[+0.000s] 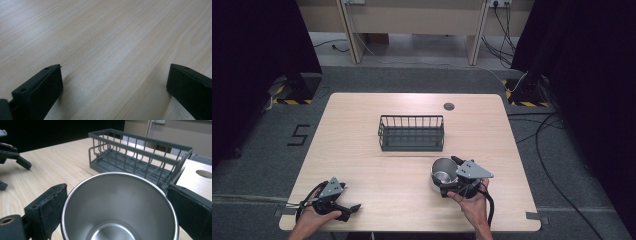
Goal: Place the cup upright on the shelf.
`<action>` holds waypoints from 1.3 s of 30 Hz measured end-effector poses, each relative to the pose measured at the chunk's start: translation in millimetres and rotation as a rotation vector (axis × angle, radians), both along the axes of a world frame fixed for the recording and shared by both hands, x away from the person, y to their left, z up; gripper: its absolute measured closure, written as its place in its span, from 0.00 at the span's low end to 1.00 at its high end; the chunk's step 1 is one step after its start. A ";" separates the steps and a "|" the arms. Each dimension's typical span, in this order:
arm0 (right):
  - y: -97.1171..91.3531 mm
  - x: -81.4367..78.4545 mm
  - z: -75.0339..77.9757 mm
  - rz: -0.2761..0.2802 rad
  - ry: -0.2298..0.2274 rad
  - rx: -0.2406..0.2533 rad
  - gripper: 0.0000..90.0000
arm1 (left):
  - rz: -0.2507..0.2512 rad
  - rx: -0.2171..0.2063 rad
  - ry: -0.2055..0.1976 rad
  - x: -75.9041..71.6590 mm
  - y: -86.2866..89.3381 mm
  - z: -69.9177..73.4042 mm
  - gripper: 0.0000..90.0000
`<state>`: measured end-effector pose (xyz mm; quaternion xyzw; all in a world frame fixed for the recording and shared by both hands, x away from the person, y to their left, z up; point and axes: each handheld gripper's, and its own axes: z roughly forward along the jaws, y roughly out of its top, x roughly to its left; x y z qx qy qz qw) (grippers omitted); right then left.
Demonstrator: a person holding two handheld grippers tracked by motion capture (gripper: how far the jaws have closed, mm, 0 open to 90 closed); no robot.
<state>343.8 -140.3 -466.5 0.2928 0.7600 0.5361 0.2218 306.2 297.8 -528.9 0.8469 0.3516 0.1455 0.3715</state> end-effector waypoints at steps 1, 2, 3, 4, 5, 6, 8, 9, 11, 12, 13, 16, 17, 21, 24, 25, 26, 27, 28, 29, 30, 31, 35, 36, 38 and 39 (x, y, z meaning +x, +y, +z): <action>0.2 0.1 3.3 -0.002 -0.001 0.003 0.07 | 0.000 0.000 0.000 0.0 0.0 0.0 0.00; 0.6 0.4 6.5 -0.005 -0.004 0.008 0.07 | 0.000 0.000 0.000 0.0 0.0 0.0 0.00; 1.0 0.8 9.8 -0.007 -0.007 0.011 0.07 | 0.000 0.000 0.001 0.0 0.0 0.1 0.00; 1.0 0.8 9.8 -0.007 -0.007 0.011 0.07 | 0.000 0.000 0.001 0.0 0.0 0.1 0.00; 1.9 1.5 16.0 -0.012 -0.015 0.010 0.07 | 0.000 0.000 0.001 0.0 0.0 0.0 0.00; 2.2 1.9 18.9 -0.012 -0.019 0.006 0.07 | 0.000 0.000 0.000 0.0 0.0 0.0 0.00; 2.9 3.6 24.0 -0.013 -0.021 0.006 0.07 | 0.000 0.000 0.000 0.0 0.0 0.0 0.00; 3.4 4.4 26.3 -0.015 -0.019 0.012 0.07 | 0.000 0.000 0.000 0.0 0.0 0.0 0.00; 4.9 6.2 30.7 -0.014 -0.021 0.014 0.07 | 0.000 0.000 0.001 0.0 0.0 0.1 0.00; 6.0 7.0 33.1 -0.012 -0.020 0.010 0.07 | 0.000 0.000 0.001 0.0 0.0 0.0 0.00; 6.0 7.0 33.1 -0.012 -0.020 0.010 0.07 | 0.000 0.000 0.001 0.0 0.0 0.0 0.00; 9.7 9.9 41.2 -0.007 -0.026 0.001 0.07 | 0.000 0.000 0.000 0.0 0.0 0.0 0.00; 12.5 12.1 46.8 -0.006 -0.029 -0.002 0.07 | 0.000 0.000 0.001 0.0 0.0 0.0 0.00; 15.9 15.6 55.7 0.000 -0.027 -0.003 0.07 | 0.000 0.000 0.001 0.0 0.0 0.0 0.00; 20.5 21.3 67.1 0.004 -0.028 -0.007 0.07 | 0.000 0.000 0.000 0.0 0.0 0.0 0.00; 21.9 22.7 69.7 0.004 -0.028 -0.009 0.07 | 0.000 0.000 0.001 0.0 0.0 0.0 0.00; 21.9 22.7 69.7 0.004 -0.028 -0.009 0.07 | 0.000 0.000 0.001 0.0 0.0 0.0 0.00; 24.2 25.8 74.8 0.007 -0.029 -0.012 0.07 | 0.000 0.000 0.001 0.0 0.0 0.0 0.00; 25.1 27.4 77.2 0.007 -0.029 -0.015 0.07 | -0.001 0.000 0.000 0.1 0.1 0.1 0.00; 26.1 29.1 79.5 0.007 -0.029 -0.016 0.07 | -0.001 0.001 -0.001 0.1 0.1 0.1 0.00; 27.1 30.8 81.5 0.007 -0.027 -0.016 0.07 | 0.000 -0.002 0.000 0.0 0.0 0.0 0.00; 28.1 32.6 83.5 0.009 -0.025 -0.016 0.07 | 0.001 -0.002 -0.001 0.0 -0.1 0.0 0.00; 32.6 39.9 92.5 0.013 -0.030 -0.026 0.07 | 0.000 -0.002 0.000 0.0 0.0 0.0 0.00; 34.0 41.9 94.8 0.014 -0.029 -0.024 0.07 | 0.000 -0.002 0.000 0.0 -0.1 0.0 0.00; 35.4 44.3 97.1 0.019 -0.026 -0.025 0.07 | 0.000 -0.002 0.000 0.0 -0.1 0.0 0.00; 38.9 49.0 101.2 0.021 -0.024 -0.026 0.07 | 0.001 -0.002 -0.001 0.0 -0.1 0.0 0.00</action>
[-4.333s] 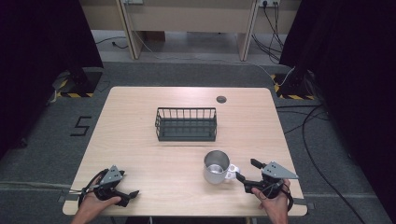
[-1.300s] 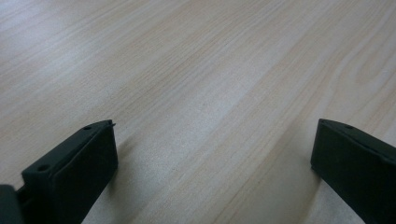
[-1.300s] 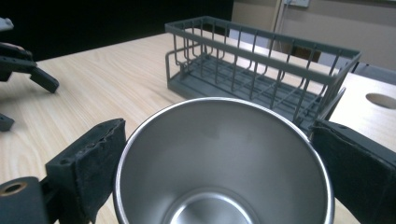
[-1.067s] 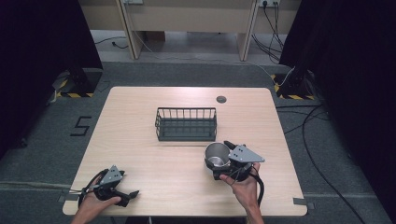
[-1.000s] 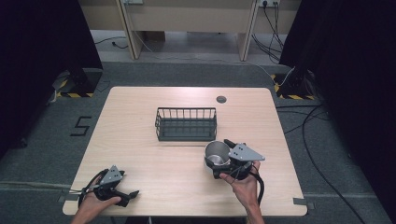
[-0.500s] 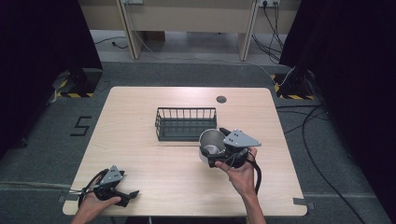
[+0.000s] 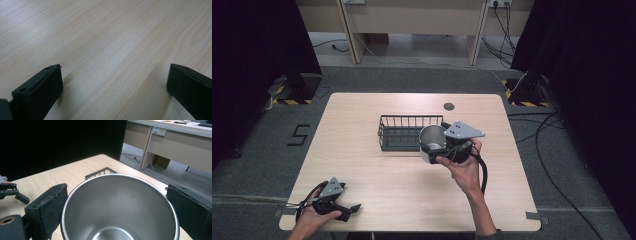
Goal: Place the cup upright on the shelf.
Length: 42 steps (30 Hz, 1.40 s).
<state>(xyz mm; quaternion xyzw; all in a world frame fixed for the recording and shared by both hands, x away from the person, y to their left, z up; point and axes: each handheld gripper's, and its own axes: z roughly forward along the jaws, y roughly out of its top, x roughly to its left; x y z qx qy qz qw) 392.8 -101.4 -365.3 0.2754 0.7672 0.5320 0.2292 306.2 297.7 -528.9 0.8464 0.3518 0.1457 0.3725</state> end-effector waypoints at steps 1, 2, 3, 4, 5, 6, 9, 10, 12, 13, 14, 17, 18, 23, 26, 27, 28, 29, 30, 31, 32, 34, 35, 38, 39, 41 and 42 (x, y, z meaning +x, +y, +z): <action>1.8 2.3 1.7 0.002 0.001 -0.001 0.07 | 0.000 0.000 0.000 0.0 0.0 0.0 0.00; 3.6 4.7 3.3 0.002 0.002 -0.001 0.07 | 0.000 0.000 0.000 0.0 0.0 0.0 0.00; 5.4 7.0 4.6 0.003 0.003 0.003 0.07 | 0.000 0.000 0.001 0.0 0.0 0.0 0.00; 7.4 9.3 5.8 0.003 0.005 0.007 0.07 | 0.000 0.000 0.001 0.0 0.0 0.0 0.00; 9.4 11.7 7.0 0.004 0.007 0.008 0.07 | 0.000 0.000 0.000 0.0 0.0 0.0 0.00; 11.6 14.1 8.1 0.005 0.007 0.007 0.07 | 0.000 0.000 0.001 0.0 0.0 0.0 0.00; 18.7 21.5 11.2 0.004 0.006 0.003 0.07 | 0.000 0.000 0.001 -0.1 0.0 0.0 0.00; 21.1 23.9 12.0 0.004 0.009 0.005 0.07 | 0.000 -0.001 0.001 -0.1 -0.1 0.0 0.00; 25.2 29.3 13.2 0.005 0.008 0.005 0.07 | 0.000 0.000 0.001 -0.1 0.0 0.0 0.00; 27.0 31.9 13.6 0.006 0.010 0.006 0.07 | 0.000 -0.001 0.001 -0.1 -0.1 0.0 0.00; 28.8 34.5 14.0 0.005 0.010 0.007 0.07 | 0.001 -0.004 0.001 -0.2 -0.2 -0.1 0.00; 33.4 41.1 15.5 0.001 0.015 0.009 0.07 | 0.001 -0.005 0.001 -0.2 -0.3 0.0 0.00; 34.6 43.4 16.1 0.002 0.014 0.009 0.07 | 0.000 -0.004 0.003 -0.3 -0.3 0.1 0.00; 41.5 54.8 19.6 -0.010 0.017 0.007 0.07 | -0.001 -0.002 0.005 -0.3 -0.1 0.4 0.00; 46.4 62.7 21.1 -0.019 0.024 0.009 0.07 | -0.001 -0.002 0.005 -0.4 -0.2 0.3 0.00; 48.1 65.5 21.2 -0.021 0.024 0.008 0.07 | -0.001 -0.003 0.003 -0.3 -0.2 0.2 0.00; 48.1 65.5 21.2 -0.021 0.024 0.008 0.07 | -0.001 -0.003 0.003 -0.3 -0.2 0.2 0.00; 50.1 68.1 21.1 -0.025 0.025 0.008 0.07 | -0.001 -0.002 0.003 -0.3 -0.2 0.2 0.00; 54.1 73.3 20.2 -0.029 0.031 0.011 0.07 | -0.003 0.000 0.002 -0.2 -0.1 0.3 0.00; 56.0 76.2 19.7 -0.030 0.035 0.013 0.07 | -0.003 0.000 0.002 -0.3 -0.1 0.3 0.00; 57.9 79.0 19.2 -0.032 0.036 0.013 0.07 | -0.005 0.002 0.004 -0.3 0.1 0.5 0.00; 61.7 84.1 18.3 -0.039 0.039 0.009 0.07 | -0.006 0.003 0.002 -0.3 0.1 0.4 0.00; 61.7 84.1 18.3 -0.039 0.039 0.009 0.07 | -0.006 0.003 0.002 -0.3 0.1 0.4 0.00; 67.8 93.8 16.3 -0.053 0.041 0.007 0.07 | -0.005 0.000 0.002 -0.4 0.0 0.3 0.00; 68.9 95.9 15.6 -0.056 0.043 0.007 0.07 | -0.004 -0.001 0.002 -0.4 -0.1 0.3 0.00; 71.3 99.3 13.9 -0.062 0.048 0.008 0.07 | -0.006 0.001 0.002 -0.4 0.1 0.3 0.00; 72.7 100.8 12.9 -0.065 0.051 0.005 0.07 | -0.007 0.002 0.004 -0.4 0.1 0.5 0.00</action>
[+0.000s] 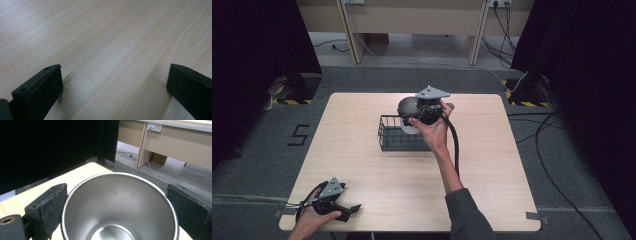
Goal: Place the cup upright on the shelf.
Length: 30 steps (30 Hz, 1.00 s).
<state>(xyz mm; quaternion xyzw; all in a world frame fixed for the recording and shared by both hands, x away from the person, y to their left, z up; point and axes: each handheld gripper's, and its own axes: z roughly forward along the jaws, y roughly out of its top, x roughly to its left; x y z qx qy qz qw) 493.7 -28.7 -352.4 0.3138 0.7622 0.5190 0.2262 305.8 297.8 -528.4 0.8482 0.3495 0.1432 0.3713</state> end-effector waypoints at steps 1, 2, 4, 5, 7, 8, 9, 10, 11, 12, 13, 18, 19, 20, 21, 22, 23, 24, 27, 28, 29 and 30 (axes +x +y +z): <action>1.2 1.6 -1.0 -0.003 0.001 0.000 0.07 | 0.000 0.000 0.000 0.0 0.0 0.0 0.00; 2.3 3.0 -2.0 -0.006 0.006 0.002 0.07 | 0.000 0.000 0.000 0.0 0.0 0.0 0.00; 4.6 6.0 -3.9 -0.008 0.006 0.002 0.07 | -0.002 0.001 0.000 -0.1 0.0 0.0 0.00; 5.7 7.4 -5.0 -0.009 0.008 0.000 0.07 | -0.001 -0.001 -0.002 -0.1 -0.1 -0.2 0.00; 7.6 10.5 -7.5 -0.011 0.010 -0.002 0.07 | -0.001 -0.001 -0.002 -0.1 -0.1 -0.2 0.00; 7.6 10.5 -7.5 -0.011 0.010 -0.002 0.07 | -0.001 -0.001 -0.002 -0.1 -0.1 -0.2 0.00; 9.0 13.1 -10.4 -0.013 0.020 -0.001 0.07 | -0.002 -0.001 -0.002 -0.1 -0.1 -0.1 0.00; 9.7 14.2 -11.9 -0.014 0.023 -0.001 0.07 | -0.002 0.000 -0.002 -0.1 0.0 -0.1 0.00; 10.5 15.0 -13.4 -0.016 0.025 -0.002 0.07 | -0.002 -0.001 -0.002 -0.2 -0.1 -0.1 0.00; 11.4 15.8 -14.8 -0.017 0.026 -0.003 0.07 | -0.002 -0.001 -0.002 -0.1 -0.1 -0.1 0.00; 12.1 16.7 -16.1 -0.018 0.026 -0.004 0.07 | -0.002 -0.001 -0.002 -0.1 0.0 -0.1 0.00; 14.4 20.2 -21.2 -0.026 0.035 -0.010 0.07 | -0.003 0.001 0.000 -0.1 0.1 0.0 0.00; 15.3 21.7 -23.5 -0.025 0.039 -0.012 0.07 | -0.002 -0.001 -0.002 -0.2 -0.1 -0.1 0.00; 15.8 22.2 -24.6 -0.027 0.041 -0.010 0.07 | -0.002 0.000 -0.002 -0.2 0.0 -0.1 0.00; 15.9 22.8 -25.6 -0.026 0.043 -0.007 0.07 | -0.002 0.000 -0.002 -0.2 0.0 -0.1 0.00; 15.9 23.2 -26.4 -0.028 0.044 -0.009 0.07 | -0.003 0.000 -0.001 -0.2 0.0 -0.1 0.00; 16.0 23.5 -27.4 -0.029 0.044 -0.008 0.07 | -0.003 0.000 -0.001 -0.2 0.0 -0.1 0.00; 16.2 23.5 -28.4 -0.030 0.049 -0.007 0.07 | -0.003 -0.001 -0.002 -0.2 0.0 -0.1 0.00; 15.9 24.5 -31.3 -0.031 0.056 -0.010 0.07 | -0.003 -0.001 -0.002 -0.2 0.0 -0.1 0.00; 15.8 25.9 -35.0 -0.035 0.063 -0.008 0.07 | -0.003 -0.001 -0.002 -0.2 -0.1 -0.1 0.00; 15.8 25.9 -35.0 -0.035 0.063 -0.008 0.07 | -0.003 -0.001 -0.002 -0.2 -0.1 -0.1 0.00; 15.9 26.7 -38.9 -0.033 0.068 -0.004 0.07 | -0.003 0.000 -0.002 -0.2 0.0 -0.1 0.00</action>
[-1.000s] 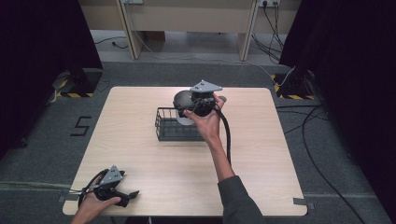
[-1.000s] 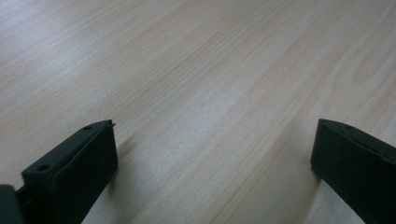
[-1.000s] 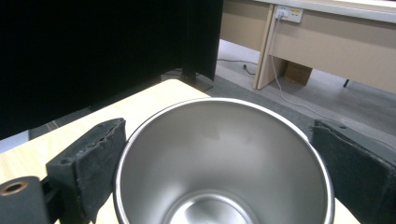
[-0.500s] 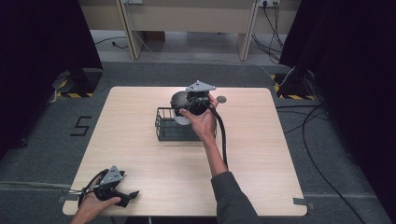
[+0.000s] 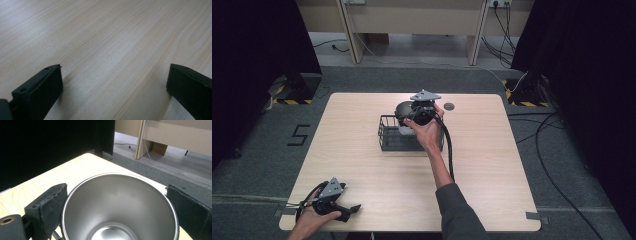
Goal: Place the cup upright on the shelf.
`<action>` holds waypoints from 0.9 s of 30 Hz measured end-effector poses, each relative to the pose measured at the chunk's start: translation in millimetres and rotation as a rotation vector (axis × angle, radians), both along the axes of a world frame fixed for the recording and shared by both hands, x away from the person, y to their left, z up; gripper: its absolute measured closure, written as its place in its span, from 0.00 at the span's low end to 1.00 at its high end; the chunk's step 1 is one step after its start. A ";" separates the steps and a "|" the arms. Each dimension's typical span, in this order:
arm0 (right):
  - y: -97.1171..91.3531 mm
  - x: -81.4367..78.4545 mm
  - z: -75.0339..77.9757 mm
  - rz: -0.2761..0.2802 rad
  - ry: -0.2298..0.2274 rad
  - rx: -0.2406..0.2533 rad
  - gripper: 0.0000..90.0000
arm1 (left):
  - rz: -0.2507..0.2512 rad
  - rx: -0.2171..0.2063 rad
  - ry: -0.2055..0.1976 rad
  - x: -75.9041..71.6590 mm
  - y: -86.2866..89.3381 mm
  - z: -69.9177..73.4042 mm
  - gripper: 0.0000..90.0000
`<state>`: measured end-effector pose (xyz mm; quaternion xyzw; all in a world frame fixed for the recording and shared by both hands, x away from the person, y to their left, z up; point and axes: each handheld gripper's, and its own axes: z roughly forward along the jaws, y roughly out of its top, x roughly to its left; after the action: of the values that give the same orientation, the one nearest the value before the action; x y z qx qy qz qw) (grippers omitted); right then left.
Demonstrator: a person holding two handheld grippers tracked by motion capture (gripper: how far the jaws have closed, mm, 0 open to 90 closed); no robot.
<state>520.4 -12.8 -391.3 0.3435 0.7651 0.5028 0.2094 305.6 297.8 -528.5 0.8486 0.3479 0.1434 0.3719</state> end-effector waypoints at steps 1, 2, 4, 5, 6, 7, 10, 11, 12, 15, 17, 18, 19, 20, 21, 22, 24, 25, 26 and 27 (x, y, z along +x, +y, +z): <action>-0.2 0.4 -2.0 0.000 0.003 0.002 0.07 | 0.000 0.000 0.000 0.0 0.0 0.0 0.00; -0.5 0.7 -3.8 -0.001 0.006 0.005 0.07 | 0.000 0.000 0.000 0.0 0.0 0.0 0.00; -1.4 1.1 -6.6 -0.004 0.012 0.011 0.07 | -0.001 0.000 0.000 -0.1 0.0 0.0 0.00; -1.9 1.3 -7.8 -0.003 0.014 0.015 0.07 | -0.001 0.000 0.000 -0.1 0.0 0.0 0.00; -2.6 1.4 -9.1 -0.003 0.017 0.017 0.07 | -0.001 0.000 0.000 -0.1 0.0 0.0 0.00; -2.6 1.4 -9.1 -0.003 0.017 0.017 0.07 | -0.001 0.000 0.000 -0.1 0.0 0.0 0.00; -4.4 2.2 -16.1 -0.009 0.034 0.016 0.07 | -0.001 -0.001 0.001 -0.2 -0.1 0.0 0.00; -4.4 2.4 -18.2 -0.010 0.031 0.013 0.06 | 0.000 -0.002 0.002 -0.2 -0.1 -0.1 0.00; -4.4 2.4 -18.2 -0.010 0.031 0.013 0.06 | 0.000 -0.002 0.002 -0.2 -0.1 -0.1 0.00; -5.3 3.0 -25.0 -0.009 0.038 0.011 0.06 | 0.000 -0.002 0.002 -0.2 -0.1 0.0 0.00; -5.5 2.9 -25.4 -0.007 0.039 0.010 0.06 | -0.001 -0.002 0.001 -0.2 -0.1 -0.1 0.00; -5.8 2.9 -24.9 -0.004 0.036 0.004 0.06 | 0.000 -0.002 0.001 -0.2 -0.1 -0.1 0.00; -5.7 2.8 -24.6 -0.003 0.031 -0.001 0.06 | -0.001 -0.001 0.001 -0.2 -0.1 0.0 0.00; -5.5 2.7 -24.2 -0.003 0.024 -0.008 0.06 | -0.001 -0.001 0.002 -0.2 -0.1 0.0 0.00; -4.6 2.2 -23.8 -0.003 0.018 -0.015 0.06 | -0.001 -0.001 0.002 -0.2 -0.1 0.0 0.00; -4.0 2.0 -23.2 -0.002 0.010 -0.023 0.06 | -0.001 -0.001 0.002 -0.2 -0.1 0.0 0.00; -3.6 1.9 -22.4 -0.001 0.000 -0.032 0.05 | 0.000 -0.002 0.002 -0.2 -0.1 -0.1 0.00; -3.3 1.5 -19.8 0.001 -0.015 -0.034 0.06 | 0.000 -0.002 0.001 -0.2 -0.1 -0.1 0.00; -3.5 1.3 -17.6 0.002 -0.021 -0.023 0.08 | -0.002 0.000 0.001 -0.1 0.0 0.0 0.00; -3.5 1.3 -17.6 0.002 -0.021 -0.023 0.08 | -0.002 0.000 0.001 -0.1 0.0 0.0 0.00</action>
<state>521.7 -16.3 -409.0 0.3348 0.7690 0.4976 0.2211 305.5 297.9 -528.5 0.8489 0.3474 0.1426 0.3719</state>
